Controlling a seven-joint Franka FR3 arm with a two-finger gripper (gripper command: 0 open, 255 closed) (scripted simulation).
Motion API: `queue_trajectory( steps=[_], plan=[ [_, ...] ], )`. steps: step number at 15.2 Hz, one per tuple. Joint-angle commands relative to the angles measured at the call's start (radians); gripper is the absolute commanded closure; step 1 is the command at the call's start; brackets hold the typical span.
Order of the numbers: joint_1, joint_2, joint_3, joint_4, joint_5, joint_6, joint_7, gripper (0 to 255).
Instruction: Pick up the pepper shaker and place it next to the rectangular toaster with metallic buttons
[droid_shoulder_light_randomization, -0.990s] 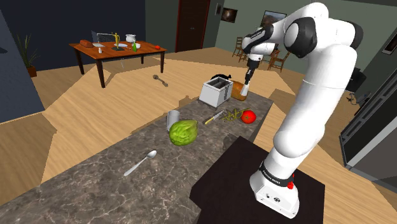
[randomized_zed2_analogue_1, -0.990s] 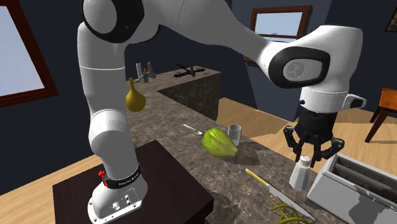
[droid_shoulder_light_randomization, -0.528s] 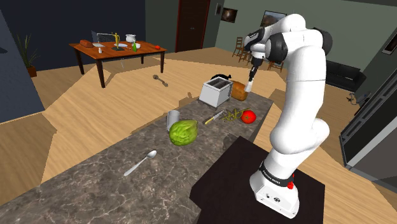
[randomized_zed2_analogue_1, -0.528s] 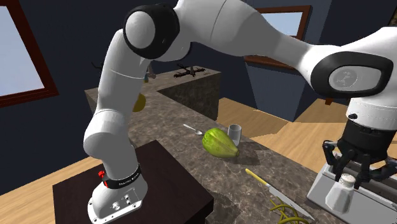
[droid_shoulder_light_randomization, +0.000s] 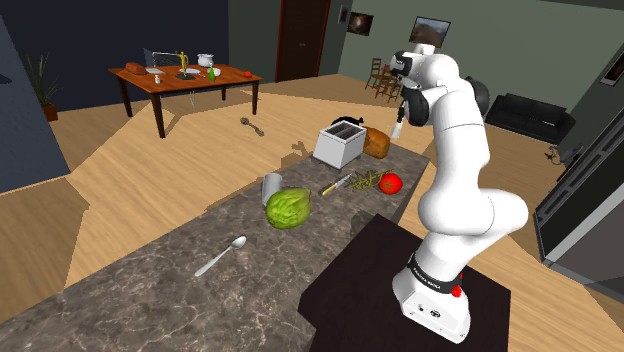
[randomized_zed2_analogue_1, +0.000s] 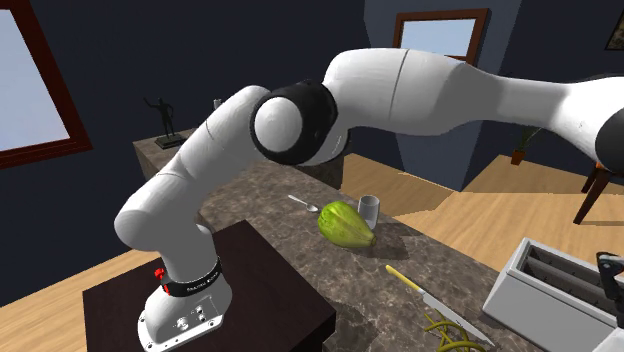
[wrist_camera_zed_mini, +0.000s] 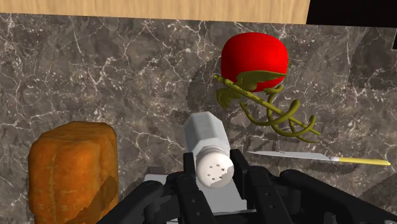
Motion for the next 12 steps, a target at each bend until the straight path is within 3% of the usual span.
queue_trajectory(
  steps=[1,2,6,12],
  plan=[
    [-0.224,0.193,0.328,0.43,-0.216,-0.169,0.083,255],
    [-0.14,0.146,0.128,0.296,-0.054,-0.111,0.038,255],
    [-0.108,0.093,0.134,0.14,-0.071,-0.013,0.026,255],
    [-0.083,0.074,0.132,0.019,-0.07,0.083,0.016,255]
  ],
)
